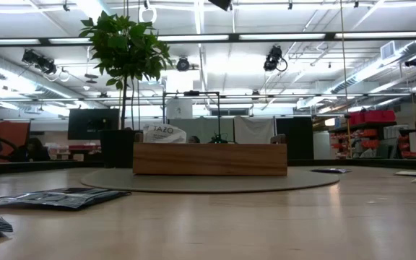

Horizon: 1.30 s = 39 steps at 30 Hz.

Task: Pick & Place Tea
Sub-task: Put the blue tea bag into the middle section of the wooden organizer

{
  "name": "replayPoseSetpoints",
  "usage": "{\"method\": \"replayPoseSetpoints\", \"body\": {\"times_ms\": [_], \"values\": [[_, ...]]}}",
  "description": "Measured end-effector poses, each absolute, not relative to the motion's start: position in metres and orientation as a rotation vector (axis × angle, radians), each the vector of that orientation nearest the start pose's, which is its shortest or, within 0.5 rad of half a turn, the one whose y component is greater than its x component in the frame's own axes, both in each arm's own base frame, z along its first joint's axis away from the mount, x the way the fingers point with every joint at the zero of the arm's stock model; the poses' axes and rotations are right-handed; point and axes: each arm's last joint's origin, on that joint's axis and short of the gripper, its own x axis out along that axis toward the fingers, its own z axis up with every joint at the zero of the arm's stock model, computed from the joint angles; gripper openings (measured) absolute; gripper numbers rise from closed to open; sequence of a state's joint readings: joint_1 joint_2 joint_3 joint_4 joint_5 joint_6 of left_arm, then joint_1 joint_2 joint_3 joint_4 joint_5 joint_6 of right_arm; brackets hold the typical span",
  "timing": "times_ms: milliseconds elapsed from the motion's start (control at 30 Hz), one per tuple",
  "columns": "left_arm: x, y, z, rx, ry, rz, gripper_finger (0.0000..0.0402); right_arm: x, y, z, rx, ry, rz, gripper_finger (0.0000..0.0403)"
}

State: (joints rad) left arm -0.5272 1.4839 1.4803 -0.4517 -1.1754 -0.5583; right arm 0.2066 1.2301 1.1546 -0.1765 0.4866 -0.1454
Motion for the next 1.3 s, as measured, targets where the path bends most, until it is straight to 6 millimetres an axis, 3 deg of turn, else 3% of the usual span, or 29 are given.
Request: {"method": "replayPoseSetpoints", "body": {"times_ms": [267, 600, 833, 1033, 1167, 1300], "values": [[0.273, -0.101, 0.416, -0.771, 0.051, 0.52, 0.0104, 0.266, 0.054, 0.368, -0.797, 0.412, -0.495, 0.0], [0.282, -0.061, 0.417, -1.433, 0.098, 0.436, 0.0104, 0.273, 0.065, 0.361, -1.191, 0.513, -0.382, 0.0], [0.29, -0.042, 0.41, -1.616, 0.078, 0.507, 0.0104, 0.275, 0.074, 0.365, -1.275, 0.466, -0.371, 0.0], [0.299, -0.024, 0.416, -1.624, -0.04, 0.491, 0.0103, 0.274, 0.081, 0.369, -1.277, 0.419, -0.364, 0.0], [0.302, -0.017, 0.432, -1.529, -0.149, 0.38, 0.0103, 0.273, 0.085, 0.369, -1.28, 0.413, -0.348, 0.0], [0.303, -0.017, 0.433, -1.514, -0.146, 0.359, 0.0103, 0.272, 0.085, 0.369, -1.279, 0.409, -0.347, 0.0]]}}
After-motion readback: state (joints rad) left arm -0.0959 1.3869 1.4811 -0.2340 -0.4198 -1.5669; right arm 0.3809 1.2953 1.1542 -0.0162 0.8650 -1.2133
